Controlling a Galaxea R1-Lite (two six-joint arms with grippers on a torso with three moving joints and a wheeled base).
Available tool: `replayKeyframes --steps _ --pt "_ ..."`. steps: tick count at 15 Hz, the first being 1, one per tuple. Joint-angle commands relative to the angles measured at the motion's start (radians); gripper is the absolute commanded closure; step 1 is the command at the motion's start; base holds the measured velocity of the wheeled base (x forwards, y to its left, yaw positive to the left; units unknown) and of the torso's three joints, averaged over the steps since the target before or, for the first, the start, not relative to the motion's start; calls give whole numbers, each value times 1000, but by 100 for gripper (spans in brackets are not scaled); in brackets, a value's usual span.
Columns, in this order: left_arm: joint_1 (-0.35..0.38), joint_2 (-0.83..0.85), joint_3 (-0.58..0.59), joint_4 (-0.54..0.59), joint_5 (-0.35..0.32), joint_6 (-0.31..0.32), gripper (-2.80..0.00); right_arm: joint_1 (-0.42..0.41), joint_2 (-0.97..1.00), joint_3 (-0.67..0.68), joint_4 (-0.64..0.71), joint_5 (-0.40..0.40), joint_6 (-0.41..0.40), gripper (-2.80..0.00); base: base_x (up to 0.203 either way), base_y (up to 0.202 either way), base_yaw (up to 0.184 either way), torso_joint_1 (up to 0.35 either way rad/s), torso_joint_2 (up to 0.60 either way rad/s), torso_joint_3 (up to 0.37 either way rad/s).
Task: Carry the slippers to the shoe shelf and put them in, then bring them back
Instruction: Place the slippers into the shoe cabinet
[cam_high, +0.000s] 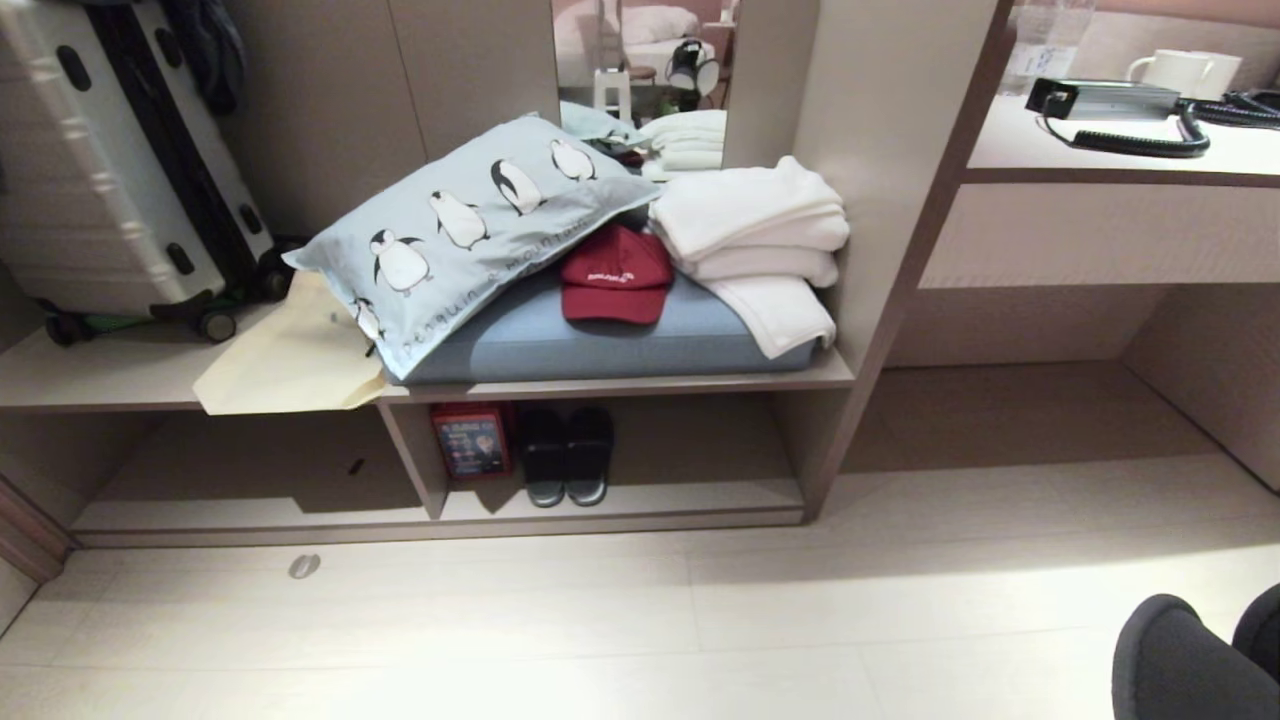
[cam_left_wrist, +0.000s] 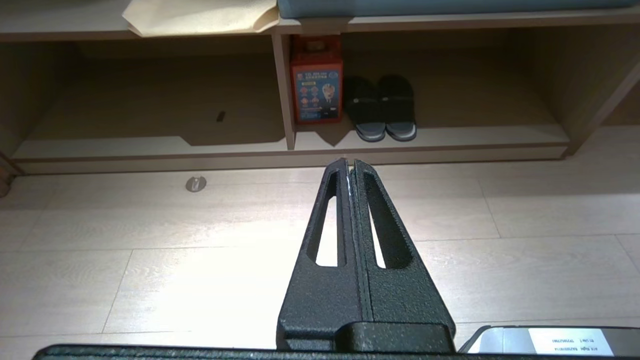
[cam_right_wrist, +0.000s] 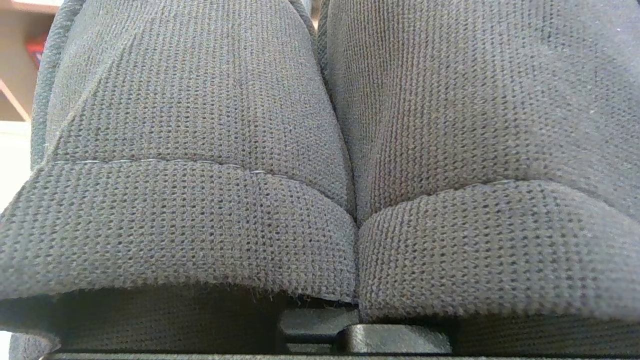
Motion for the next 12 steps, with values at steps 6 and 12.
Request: replayKeyframes --steps 6,12 --pt "0 1 2 -1 0 0 0 0 -2 0 0 0 -1 0 0 0 0 4 2 -197" --pt "0 1 2 -1 0 0 0 0 -2 0 0 0 -1 0 0 0 0 4 4 -197"
